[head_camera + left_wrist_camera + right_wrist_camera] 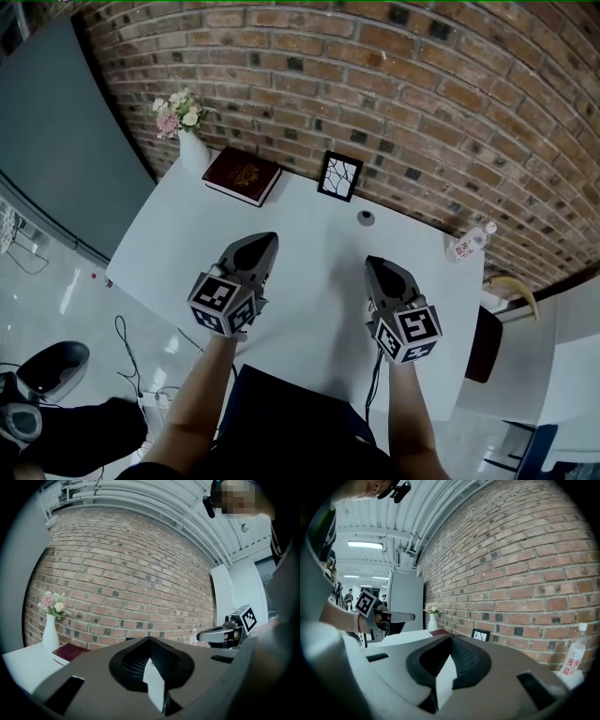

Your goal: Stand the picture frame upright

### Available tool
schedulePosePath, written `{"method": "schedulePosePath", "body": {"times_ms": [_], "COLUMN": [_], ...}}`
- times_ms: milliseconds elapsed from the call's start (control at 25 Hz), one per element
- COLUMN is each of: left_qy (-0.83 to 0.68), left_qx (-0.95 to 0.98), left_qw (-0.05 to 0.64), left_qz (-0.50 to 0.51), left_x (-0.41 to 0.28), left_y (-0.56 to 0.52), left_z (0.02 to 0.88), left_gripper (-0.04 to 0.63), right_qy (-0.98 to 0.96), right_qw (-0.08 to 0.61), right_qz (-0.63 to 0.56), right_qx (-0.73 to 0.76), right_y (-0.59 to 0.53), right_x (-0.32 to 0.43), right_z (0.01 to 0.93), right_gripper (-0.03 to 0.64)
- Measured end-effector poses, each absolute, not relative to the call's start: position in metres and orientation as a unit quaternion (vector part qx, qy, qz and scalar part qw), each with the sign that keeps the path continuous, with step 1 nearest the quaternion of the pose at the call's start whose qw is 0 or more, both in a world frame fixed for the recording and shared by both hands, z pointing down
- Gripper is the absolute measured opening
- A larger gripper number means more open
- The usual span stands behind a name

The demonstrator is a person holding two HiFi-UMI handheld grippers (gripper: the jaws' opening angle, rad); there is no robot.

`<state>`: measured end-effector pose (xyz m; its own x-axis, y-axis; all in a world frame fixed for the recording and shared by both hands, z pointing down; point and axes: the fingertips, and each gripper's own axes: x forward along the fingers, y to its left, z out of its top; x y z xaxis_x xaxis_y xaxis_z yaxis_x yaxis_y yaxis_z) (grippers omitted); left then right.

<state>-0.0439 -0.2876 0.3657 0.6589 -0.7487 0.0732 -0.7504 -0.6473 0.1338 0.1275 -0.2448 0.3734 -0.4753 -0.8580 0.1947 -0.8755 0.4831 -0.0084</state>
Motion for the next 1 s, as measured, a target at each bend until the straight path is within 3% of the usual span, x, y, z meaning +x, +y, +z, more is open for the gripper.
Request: {"method": "schedulePosePath", "body": {"times_ms": [1000], "left_qy": [-0.399], "left_qx": [0.915], "left_qw": [0.061], "left_qz": [-0.010], "left_x": [-0.102], "left_y": [-0.221], "left_z": [0.352], "left_gripper": [0.011], "right_qy": [-0.849], "right_qw": [0.085], "right_qz": [0.045], "right_qx": [0.520], "right_y": [-0.174], "right_x": [0.063], "right_z": [0.362], "right_gripper": [0.005]}}
